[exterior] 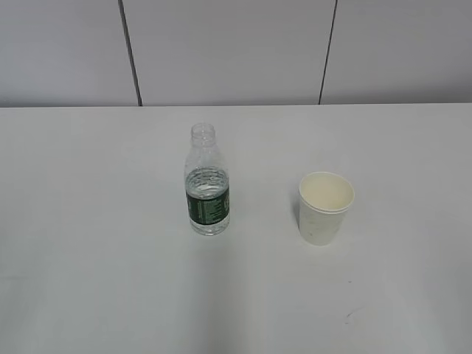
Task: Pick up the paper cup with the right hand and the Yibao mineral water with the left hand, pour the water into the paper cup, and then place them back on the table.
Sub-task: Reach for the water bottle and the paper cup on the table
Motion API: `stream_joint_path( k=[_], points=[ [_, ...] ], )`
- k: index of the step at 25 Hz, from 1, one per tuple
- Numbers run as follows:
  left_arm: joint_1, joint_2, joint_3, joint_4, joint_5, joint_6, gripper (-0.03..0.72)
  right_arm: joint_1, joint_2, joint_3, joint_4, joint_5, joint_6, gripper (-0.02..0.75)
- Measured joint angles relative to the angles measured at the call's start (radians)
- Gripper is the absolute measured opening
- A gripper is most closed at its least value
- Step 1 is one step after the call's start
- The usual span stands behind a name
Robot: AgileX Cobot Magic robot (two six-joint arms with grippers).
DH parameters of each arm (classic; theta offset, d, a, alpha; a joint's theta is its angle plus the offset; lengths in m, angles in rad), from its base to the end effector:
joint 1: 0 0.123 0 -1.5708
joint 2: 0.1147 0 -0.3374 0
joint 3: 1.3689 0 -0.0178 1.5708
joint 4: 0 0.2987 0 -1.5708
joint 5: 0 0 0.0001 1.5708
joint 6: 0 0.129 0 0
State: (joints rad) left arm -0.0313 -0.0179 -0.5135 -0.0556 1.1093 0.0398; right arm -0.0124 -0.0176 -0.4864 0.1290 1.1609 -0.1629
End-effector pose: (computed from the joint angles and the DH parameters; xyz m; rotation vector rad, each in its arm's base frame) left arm 0.0106 -0.0068 0.2826 0.0785 2.0593 -0.0614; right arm 0.0105 0.0151 0.2681 -0.1746 2.1263 0.0537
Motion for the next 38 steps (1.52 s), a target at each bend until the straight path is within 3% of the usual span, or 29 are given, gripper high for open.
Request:
stream_joint_path(
  k=[38],
  points=[
    [0.0,0.0,0.0,0.002,0.0,0.0,0.532,0.0,0.0,0.0,0.0,0.0,0.0,0.585]
  ],
)
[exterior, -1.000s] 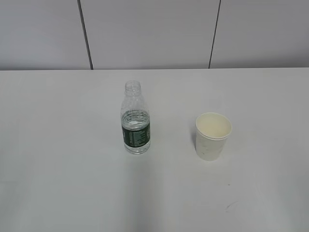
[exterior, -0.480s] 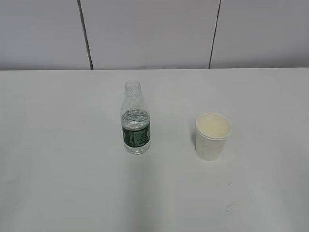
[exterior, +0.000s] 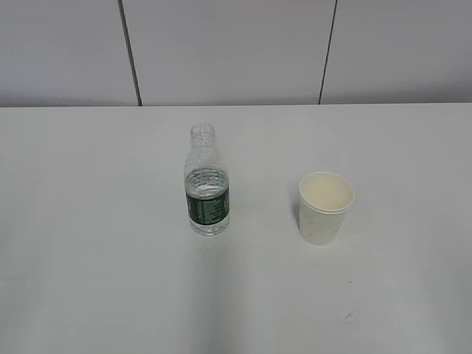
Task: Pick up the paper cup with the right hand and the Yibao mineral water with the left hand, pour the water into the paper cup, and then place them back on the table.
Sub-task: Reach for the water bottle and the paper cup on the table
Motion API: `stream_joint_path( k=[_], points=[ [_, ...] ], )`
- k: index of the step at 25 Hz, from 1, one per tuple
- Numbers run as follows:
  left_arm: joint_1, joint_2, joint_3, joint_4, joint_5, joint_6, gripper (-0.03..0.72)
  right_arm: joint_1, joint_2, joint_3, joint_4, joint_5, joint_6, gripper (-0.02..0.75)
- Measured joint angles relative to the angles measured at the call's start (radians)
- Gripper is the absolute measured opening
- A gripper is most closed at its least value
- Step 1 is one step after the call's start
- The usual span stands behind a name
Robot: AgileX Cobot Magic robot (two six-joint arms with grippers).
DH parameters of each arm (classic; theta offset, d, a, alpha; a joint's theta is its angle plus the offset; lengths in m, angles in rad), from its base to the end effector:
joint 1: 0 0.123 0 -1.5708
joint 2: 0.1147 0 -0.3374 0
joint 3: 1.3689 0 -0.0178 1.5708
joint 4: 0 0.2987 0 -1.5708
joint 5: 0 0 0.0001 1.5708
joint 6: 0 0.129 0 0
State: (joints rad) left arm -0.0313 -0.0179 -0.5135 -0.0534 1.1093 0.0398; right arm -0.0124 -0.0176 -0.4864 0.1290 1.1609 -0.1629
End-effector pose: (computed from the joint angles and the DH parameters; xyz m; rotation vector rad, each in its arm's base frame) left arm 0.0106 -0.0065 0.2826 0.0783 2.0594 -0.0587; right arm 0.0105 0.0151 0.2681 -0.1746 2.1263 0.0537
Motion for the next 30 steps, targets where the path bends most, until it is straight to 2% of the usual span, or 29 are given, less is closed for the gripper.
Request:
stream_joint_path(
  k=[6,12,17,25,30],
  points=[
    [0.0,0.0,-0.007,-0.001,-0.015,0.0,0.532,0.0,0.0,0.0,0.0,-0.006,0.0,0.585],
    [0.0,0.0,-0.016,-0.003,-0.281,0.0,0.532,0.0,0.0,-0.016,0.0,-0.118,0.0,0.585],
    [0.0,0.0,0.063,-0.011,-0.538,0.0,0.532,0.0,0.021,0.068,0.0,-0.412,0.0,0.585],
    [0.0,0.089,0.314,-0.013,-0.932,0.0,0.532,0.0,0.197,0.303,0.002,-0.939,-0.04,0.585],
    [0.0,0.253,0.335,-0.015,-1.123,0.0,0.532,0.0,0.372,0.361,0.002,-1.21,-0.048,0.585]
  ],
)
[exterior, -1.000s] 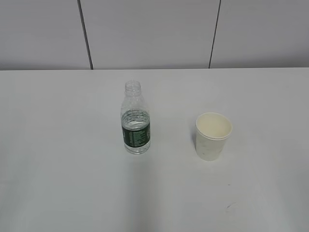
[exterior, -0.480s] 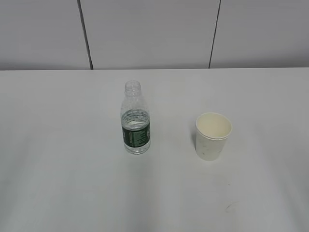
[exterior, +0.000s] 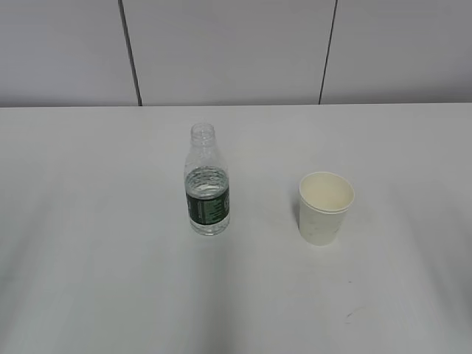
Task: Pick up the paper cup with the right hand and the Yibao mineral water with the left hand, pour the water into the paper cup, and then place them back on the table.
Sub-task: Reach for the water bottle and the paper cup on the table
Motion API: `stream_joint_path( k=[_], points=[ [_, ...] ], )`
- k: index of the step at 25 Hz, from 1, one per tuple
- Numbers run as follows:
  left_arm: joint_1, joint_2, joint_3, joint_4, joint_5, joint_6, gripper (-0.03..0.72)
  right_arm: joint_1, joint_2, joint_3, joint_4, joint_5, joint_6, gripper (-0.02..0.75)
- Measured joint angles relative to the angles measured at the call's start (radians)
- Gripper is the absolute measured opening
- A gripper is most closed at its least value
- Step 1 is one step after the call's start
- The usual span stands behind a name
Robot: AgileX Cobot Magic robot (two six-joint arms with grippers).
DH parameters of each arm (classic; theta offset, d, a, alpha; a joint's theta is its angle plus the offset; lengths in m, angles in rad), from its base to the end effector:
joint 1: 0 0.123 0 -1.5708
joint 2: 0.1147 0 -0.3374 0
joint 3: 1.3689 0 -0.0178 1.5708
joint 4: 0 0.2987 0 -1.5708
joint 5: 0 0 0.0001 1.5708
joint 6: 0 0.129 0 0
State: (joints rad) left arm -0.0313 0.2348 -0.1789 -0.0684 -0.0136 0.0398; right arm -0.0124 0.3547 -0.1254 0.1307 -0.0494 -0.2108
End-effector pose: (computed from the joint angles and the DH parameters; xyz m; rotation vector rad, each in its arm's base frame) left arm 0.1098 -0.0033 0.2714 0.0013 1.5261 -0.0471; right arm 0.1257 -0.0024 0.2388 -0.0516 1.6637 -0.0756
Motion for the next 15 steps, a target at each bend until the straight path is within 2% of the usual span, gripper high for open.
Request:
stream_joint_path(
  k=[10,15],
  points=[
    [0.0,0.512,0.0,0.004,-0.372,0.0,0.532,0.006,0.414,0.002,-0.055,-0.356,0.03,0.585],
    [0.0,0.753,0.0,0.047,-0.593,-0.015,0.532,0.006,0.626,0.002,-0.203,-0.571,0.095,0.585]
  ],
)
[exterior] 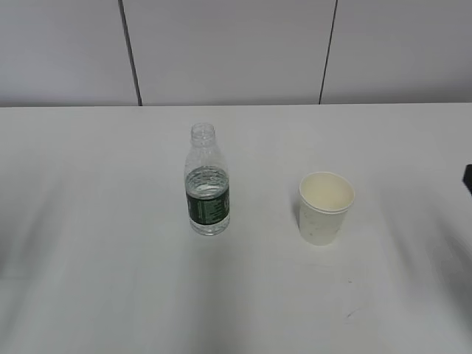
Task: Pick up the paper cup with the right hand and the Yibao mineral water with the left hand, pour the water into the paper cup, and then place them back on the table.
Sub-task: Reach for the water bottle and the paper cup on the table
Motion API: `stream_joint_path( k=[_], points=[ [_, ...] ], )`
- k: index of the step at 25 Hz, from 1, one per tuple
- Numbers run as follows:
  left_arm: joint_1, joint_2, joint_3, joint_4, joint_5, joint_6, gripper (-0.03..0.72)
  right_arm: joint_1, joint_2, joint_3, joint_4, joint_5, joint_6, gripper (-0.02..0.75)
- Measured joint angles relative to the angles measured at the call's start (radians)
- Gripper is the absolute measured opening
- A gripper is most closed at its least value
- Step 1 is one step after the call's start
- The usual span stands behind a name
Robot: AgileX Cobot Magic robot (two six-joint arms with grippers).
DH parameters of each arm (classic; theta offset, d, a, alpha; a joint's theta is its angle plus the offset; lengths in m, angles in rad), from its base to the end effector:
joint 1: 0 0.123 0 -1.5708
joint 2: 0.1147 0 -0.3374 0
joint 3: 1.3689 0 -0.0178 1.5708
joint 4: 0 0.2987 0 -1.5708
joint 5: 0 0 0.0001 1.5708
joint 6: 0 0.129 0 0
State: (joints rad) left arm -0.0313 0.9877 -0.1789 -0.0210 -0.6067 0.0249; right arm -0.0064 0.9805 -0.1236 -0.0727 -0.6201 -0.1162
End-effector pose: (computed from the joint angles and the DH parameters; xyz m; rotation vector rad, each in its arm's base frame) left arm 0.2118 -0.0051 0.2252 0.0238 1.6856 -0.0077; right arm 0.1998 0.0042 0.2084 -0.1765 1.7134 -0.0982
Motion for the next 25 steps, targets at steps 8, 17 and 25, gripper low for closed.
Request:
stream_joint_path(
  k=[8,17,25],
  points=[
    [0.0,0.328,-0.005,0.379,-0.302,-0.142,0.508,0.0,0.369,-0.002,-0.229,-0.316,0.011,0.585],
    [0.0,0.58,-0.009,0.512,-0.509,-0.147,0.49,0.0,0.714,-0.012,-0.292,-0.514,0.013,0.585],
    [0.0,0.848,-0.061,0.601,-0.531,-0.15,0.49,0.0,0.996,-0.069,-0.362,-0.524,-0.042,0.585]
  ],
)
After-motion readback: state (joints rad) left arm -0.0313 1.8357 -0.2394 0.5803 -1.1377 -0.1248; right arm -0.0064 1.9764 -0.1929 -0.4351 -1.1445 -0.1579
